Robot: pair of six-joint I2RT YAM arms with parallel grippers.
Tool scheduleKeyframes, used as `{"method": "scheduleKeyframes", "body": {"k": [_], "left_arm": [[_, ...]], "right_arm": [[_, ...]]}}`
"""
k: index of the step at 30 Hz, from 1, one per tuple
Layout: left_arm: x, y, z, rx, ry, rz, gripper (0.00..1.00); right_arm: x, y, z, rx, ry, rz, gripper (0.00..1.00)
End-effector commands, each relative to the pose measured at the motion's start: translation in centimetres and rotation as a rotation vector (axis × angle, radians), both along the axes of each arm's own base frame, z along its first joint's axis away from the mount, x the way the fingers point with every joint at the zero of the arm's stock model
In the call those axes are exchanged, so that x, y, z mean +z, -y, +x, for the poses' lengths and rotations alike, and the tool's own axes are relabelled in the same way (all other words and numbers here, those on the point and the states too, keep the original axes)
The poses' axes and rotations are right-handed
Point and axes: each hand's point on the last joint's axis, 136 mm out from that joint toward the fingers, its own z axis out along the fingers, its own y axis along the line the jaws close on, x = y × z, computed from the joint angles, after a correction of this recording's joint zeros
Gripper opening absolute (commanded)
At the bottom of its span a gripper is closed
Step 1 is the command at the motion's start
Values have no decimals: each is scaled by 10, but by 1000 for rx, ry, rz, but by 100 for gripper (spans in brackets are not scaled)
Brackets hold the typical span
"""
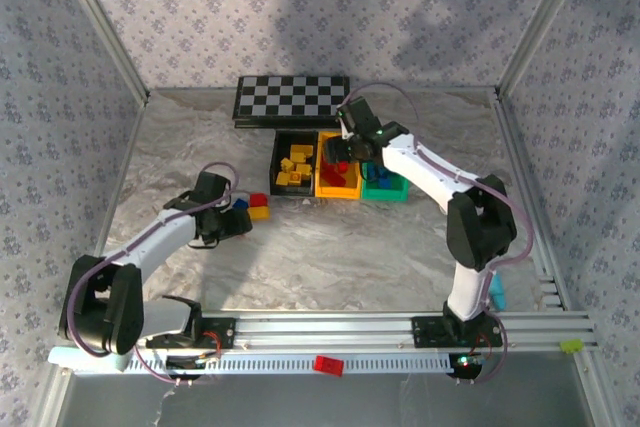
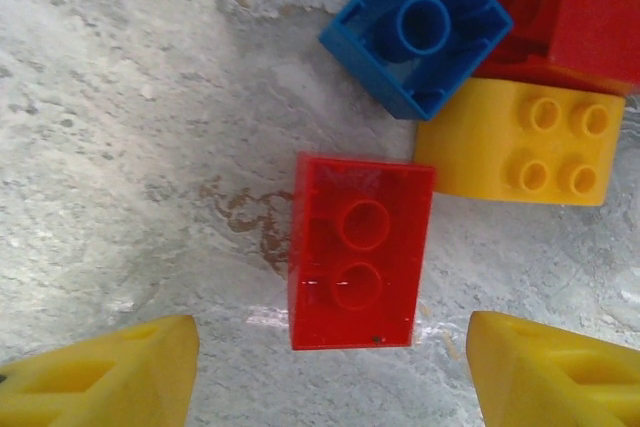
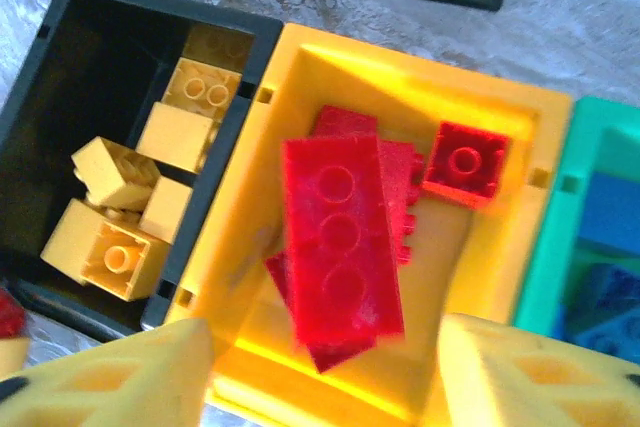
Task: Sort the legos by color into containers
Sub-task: Place the lego in the container, then pick up the lego from the middle-left of the table.
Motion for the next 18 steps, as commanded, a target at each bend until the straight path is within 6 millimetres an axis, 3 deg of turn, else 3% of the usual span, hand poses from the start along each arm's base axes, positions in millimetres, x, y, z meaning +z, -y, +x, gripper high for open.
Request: {"method": "scheduleKeyframes", "body": {"k": [1,13,15,18], "left_arm": [[16,7,16,-15,45,-3,71],[-2,7,26,-50,-38,82,67],[-5,6,28,-56,-49,100,65],[-8,4,29,-65,-57,129,52]], "right_arm": [[-18,3,-6,1,-48,-51,74],[-6,11,-40,31,-26,-63,75],[-5,14,-46,33,-21,-71,74],[-3,19,-53,30,-16,-79,75]]}}
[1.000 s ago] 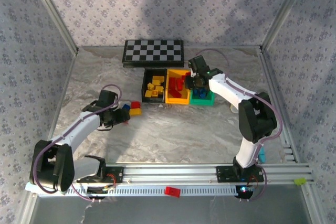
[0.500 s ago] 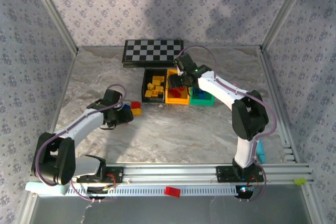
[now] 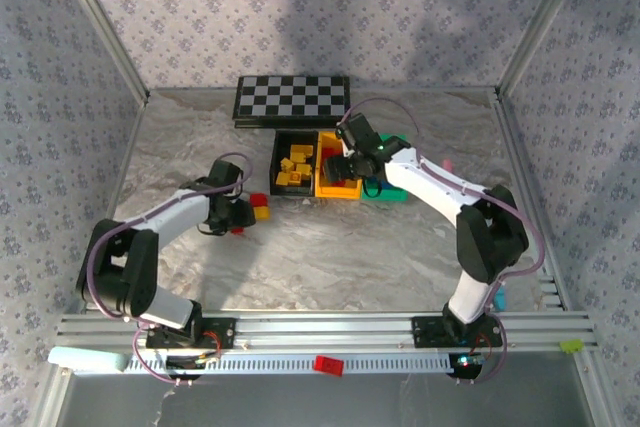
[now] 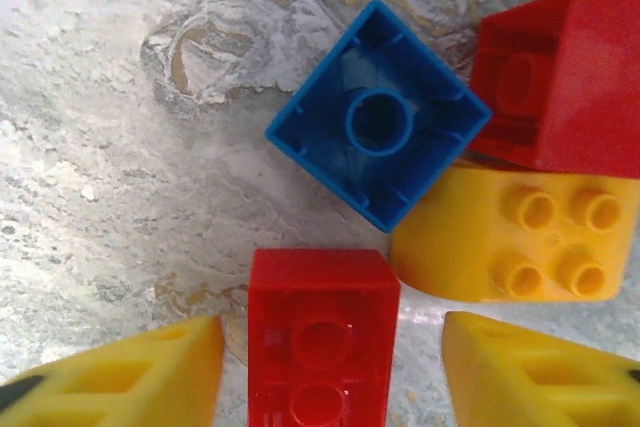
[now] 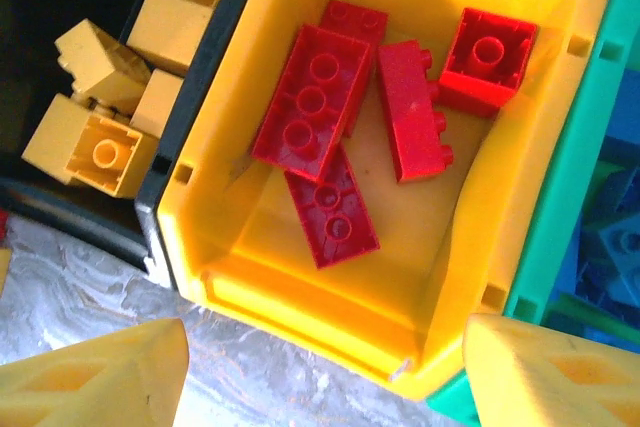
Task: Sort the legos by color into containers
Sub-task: Pick up the lego from the middle-left of the table, then place the lego in the container.
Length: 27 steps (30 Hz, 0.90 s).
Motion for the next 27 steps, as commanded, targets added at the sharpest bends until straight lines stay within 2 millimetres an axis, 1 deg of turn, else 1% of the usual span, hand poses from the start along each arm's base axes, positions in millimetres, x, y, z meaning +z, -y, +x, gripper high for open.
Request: {"method": "scheduleKeyframes", "body": {"k": [1,4,5,9,11,12,15,16,17,18,21,23,27], "left_arm": [[6,-3,5,-21,7,49,45],[8,-4,4,-26,14,55,29],[10,-4,3,-27,17,58,26],[22,-2,3,-34,55,60,21],[35,1,3,-39,80,51,21],[41,3,4,-42,94,46,21],[70,15,8,-59,165,14,21],[78,21,10,-67,187,0,21],[89,28,13,-80,213,-17,21],[97,37,15,-94,232,-32,21],[126,69,26,-156,308,-66,22],[142,96,37,-202,349,-88,23],[154,148,62,-297,366,-109,25]], "right_arm": [[8,13,-10,-8,20,-36,75],[11,20,-14,-20,35,-41,74],[12,23,-15,-23,38,-41,74],[16,29,-19,-35,54,-39,74],[17,33,-21,-43,56,-33,74],[17,34,-22,-45,55,-31,74],[17,40,-27,-57,57,-23,74],[22,41,-26,-64,68,-16,74],[8,47,-34,-68,41,-33,74],[7,49,-35,-74,39,-29,74],[3,56,-40,-90,32,-24,74],[0,60,-44,-99,25,-23,74],[-3,63,-52,-109,10,-10,75]]}}
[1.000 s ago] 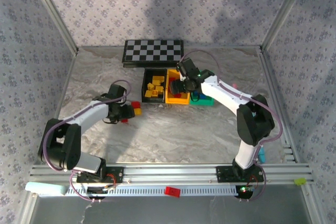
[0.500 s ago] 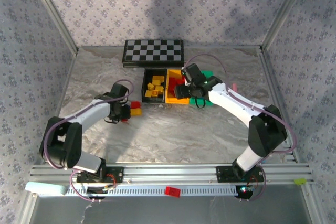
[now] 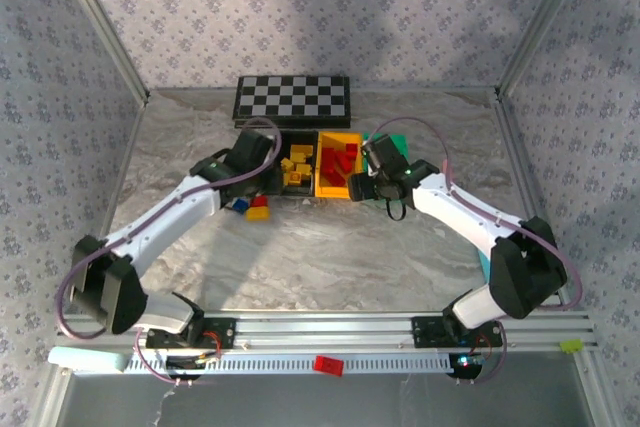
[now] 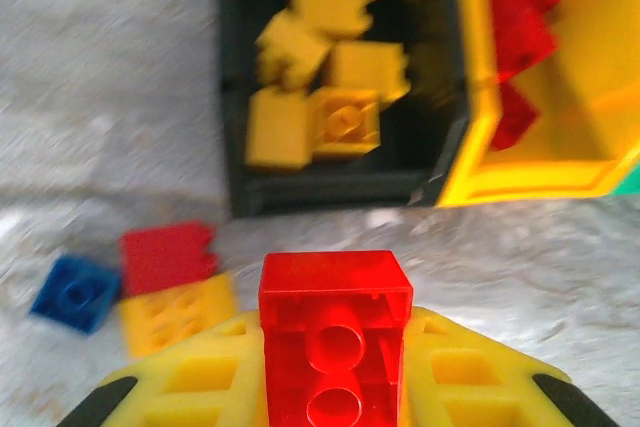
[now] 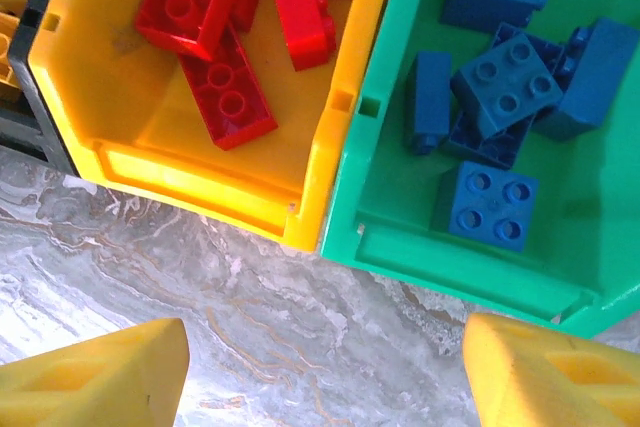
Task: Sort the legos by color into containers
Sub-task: Place the lego in the container, then pick up the lego from the center of the table.
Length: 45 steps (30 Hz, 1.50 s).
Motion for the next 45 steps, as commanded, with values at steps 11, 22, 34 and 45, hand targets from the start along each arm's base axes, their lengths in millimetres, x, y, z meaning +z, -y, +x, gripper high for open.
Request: {"method": "scheduleKeyframes", "body": {"k": [11,22,34,45], "left_arm": [[-23,128,90,-201,-35,62,28],[-20,136,103,-212,-15,94,69],[-5,68,54,-108,96,103,70],[-55,-36,23,80,-24,195,70]], "right_arm": [[6,17,-45,-42,-7,21,75],[-20,8,-111,96,-96,-28,75],[-38,-21,-142,212,-126,-52,75],[-45,-38,-126,193,-112,-59,75]]}}
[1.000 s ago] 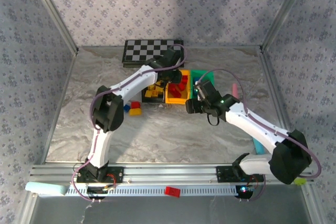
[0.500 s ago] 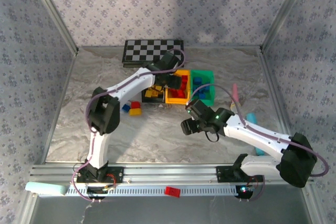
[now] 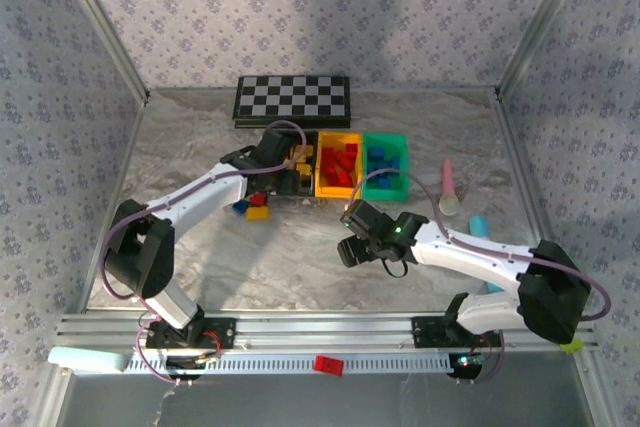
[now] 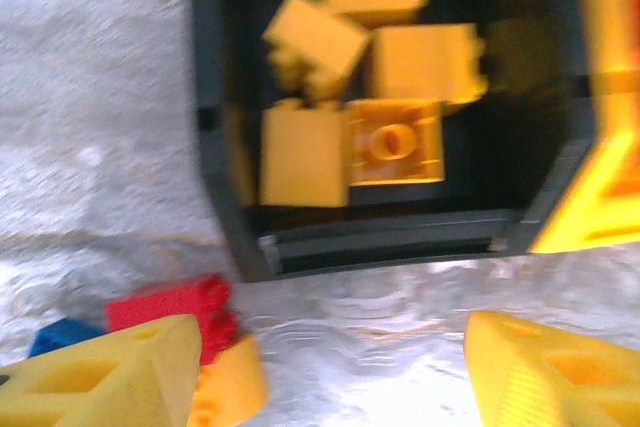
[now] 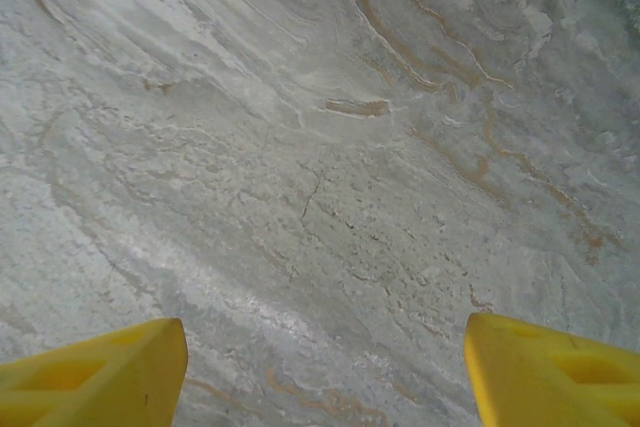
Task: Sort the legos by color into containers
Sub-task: Pick up the lego from the center of the table.
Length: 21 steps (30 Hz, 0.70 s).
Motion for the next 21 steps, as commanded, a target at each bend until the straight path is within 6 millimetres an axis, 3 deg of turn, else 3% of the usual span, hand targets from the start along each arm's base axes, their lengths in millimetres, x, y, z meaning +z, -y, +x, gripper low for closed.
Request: {"method": "scheduleKeyframes", "body": {"k": [1,4,7,21], "left_arm": [[8,-27,1,67,29,28,69],[-5,-52,-1,119,-14,45,69],[-21,-62,-6,139,-71,25,69],[-56,-49,11,88,-170,77,65]], "right_arm": [[11,-9,11,-23,36,16,75],[11,-8,11,-35,42,20,75],[7,-5,10,-47,38,20,75],[1,4,13,-68,32,5,76]]}}
